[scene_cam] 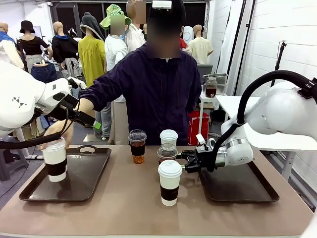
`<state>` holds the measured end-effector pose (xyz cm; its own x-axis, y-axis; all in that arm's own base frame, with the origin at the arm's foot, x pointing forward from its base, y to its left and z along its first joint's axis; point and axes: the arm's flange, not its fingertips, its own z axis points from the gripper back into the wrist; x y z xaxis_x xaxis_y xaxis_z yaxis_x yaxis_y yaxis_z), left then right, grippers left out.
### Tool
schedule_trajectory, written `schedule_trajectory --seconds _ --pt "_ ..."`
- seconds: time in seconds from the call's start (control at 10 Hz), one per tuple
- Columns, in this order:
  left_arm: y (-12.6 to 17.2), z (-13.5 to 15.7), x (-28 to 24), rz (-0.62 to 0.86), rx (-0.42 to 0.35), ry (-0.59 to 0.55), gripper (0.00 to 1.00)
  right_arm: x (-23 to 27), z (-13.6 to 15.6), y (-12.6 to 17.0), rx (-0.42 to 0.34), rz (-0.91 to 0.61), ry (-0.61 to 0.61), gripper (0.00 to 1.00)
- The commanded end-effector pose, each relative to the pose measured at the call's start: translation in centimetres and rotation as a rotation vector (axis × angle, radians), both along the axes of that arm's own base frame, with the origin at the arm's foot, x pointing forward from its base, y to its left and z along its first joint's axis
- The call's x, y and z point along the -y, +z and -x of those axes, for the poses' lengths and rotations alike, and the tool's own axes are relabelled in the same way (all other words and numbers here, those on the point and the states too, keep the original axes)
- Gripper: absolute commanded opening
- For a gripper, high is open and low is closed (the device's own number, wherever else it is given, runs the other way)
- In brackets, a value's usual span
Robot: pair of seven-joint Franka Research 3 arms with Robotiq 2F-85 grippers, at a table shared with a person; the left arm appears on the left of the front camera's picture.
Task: Distribute the coffee onto the tray.
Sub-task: Pick up one iced Americano and place it on the right Handle tray.
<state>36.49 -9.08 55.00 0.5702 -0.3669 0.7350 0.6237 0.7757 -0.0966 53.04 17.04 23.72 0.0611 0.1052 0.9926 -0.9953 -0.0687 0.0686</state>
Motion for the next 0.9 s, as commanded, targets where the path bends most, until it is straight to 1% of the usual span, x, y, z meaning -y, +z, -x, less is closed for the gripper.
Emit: schedule_trajectory --seconds 0.0,0.3,0.8 --pt "0.0 0.0 -0.1 0.005 -0.005 -0.002 1.00 -1.0 -0.8 -0.4 0.004 -0.014 0.007 1.00" --pt "0.0 0.0 -0.1 0.005 -0.005 -0.002 1.00 -1.9 -0.8 -0.8 -0.016 -0.013 0.029 1.00" --pt "0.0 0.0 -0.1 0.005 -0.005 -0.002 1.00 -3.4 -1.3 -0.7 -0.019 -0.014 0.039 1.00"
